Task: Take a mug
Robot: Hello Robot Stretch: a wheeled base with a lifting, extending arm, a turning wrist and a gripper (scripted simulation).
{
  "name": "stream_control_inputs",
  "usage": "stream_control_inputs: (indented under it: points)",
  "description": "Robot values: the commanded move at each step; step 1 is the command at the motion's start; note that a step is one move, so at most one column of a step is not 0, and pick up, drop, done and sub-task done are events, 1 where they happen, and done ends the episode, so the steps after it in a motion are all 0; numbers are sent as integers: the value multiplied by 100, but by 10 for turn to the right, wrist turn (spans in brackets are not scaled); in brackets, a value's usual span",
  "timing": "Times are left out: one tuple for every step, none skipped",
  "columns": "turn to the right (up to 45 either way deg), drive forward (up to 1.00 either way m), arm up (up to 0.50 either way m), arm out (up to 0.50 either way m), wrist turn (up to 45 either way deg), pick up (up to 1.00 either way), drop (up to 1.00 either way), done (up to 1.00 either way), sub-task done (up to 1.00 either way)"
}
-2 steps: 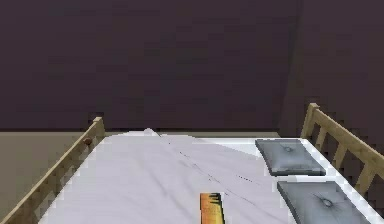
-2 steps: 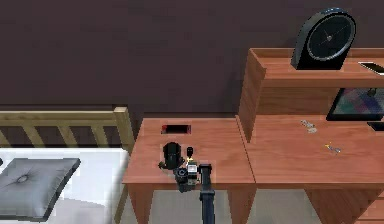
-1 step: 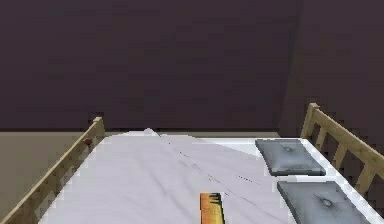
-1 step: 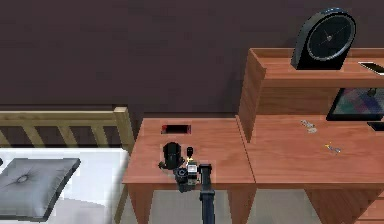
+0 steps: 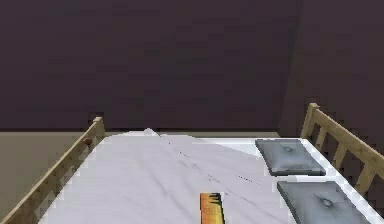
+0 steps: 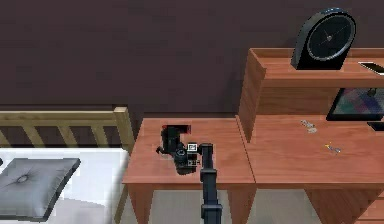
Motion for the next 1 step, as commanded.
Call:
stream_control_inputs:
  points:
    - [0,0,0,0,0,0,0,100,0]
